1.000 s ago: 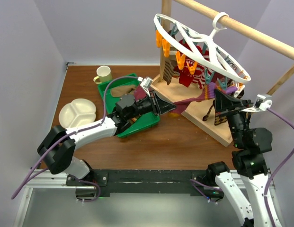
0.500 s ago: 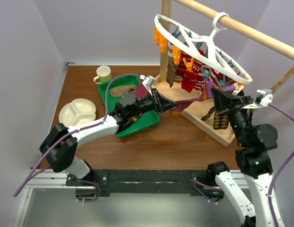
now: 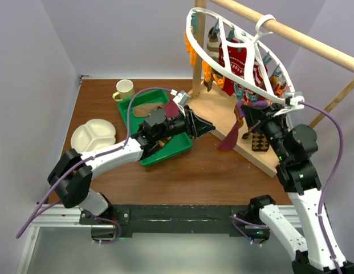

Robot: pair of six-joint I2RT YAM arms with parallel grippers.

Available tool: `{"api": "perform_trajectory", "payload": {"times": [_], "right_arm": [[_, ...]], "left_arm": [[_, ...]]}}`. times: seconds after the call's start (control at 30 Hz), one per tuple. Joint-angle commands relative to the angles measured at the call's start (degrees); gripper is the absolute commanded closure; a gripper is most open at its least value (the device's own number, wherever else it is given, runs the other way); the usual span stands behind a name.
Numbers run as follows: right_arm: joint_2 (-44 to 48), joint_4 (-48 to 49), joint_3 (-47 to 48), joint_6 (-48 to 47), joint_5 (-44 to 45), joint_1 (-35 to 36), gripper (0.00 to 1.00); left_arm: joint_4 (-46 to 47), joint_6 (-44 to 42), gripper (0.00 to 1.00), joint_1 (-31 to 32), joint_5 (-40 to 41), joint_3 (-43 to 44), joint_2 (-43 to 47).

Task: Remove the socks clipped to the hanger
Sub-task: Remove the sock from the hanger.

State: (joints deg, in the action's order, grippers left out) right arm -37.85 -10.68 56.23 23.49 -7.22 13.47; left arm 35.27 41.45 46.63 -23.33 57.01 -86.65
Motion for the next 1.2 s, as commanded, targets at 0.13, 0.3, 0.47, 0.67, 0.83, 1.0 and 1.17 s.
{"api": "perform_trajectory", "payload": {"times": [0.13,0.3,0.47,0.67,0.83,1.0,1.17], "right_arm": [[-5.13,-2.24,4.07,0.07,-3.23,0.06,1.0],[-6.71,-2.77,4.94,0.16,-3.59,0.06,1.0],[-7.68,-2.95,5.21,0.25,-3.5,0.06,1.0],[-8.12,-3.21,5.65,0.51,-3.06,0.24,1.0],[-8.39,-3.65,5.91,0.68,-2.8,0.24,1.0],[-8.56,-4.35,6.09,0.68,-1.83,0.15,1.0],[-8.65,-4.53,6.0,0.69,-1.48,0.15,1.0]], "left_arm": [[-1.34,-9.36,0.5,0.13,0.22,3.98,2.1],[-2.39,-13.94,0.36,3.46,3.01,8.28,-0.44],[-1.52,-14.91,0.27,6.27,10.84,11.1,-3.52],[-2.48,-16.31,0.23,9.0,20.33,14.09,-6.86],[-0.03,-16.67,0.21,9.88,24.83,14.88,-9.84],[0.68,-16.05,0.21,11.11,24.04,17.34,-12.92],[3.66,-15.09,0.21,11.46,23.77,17.34,-14.77]]}}
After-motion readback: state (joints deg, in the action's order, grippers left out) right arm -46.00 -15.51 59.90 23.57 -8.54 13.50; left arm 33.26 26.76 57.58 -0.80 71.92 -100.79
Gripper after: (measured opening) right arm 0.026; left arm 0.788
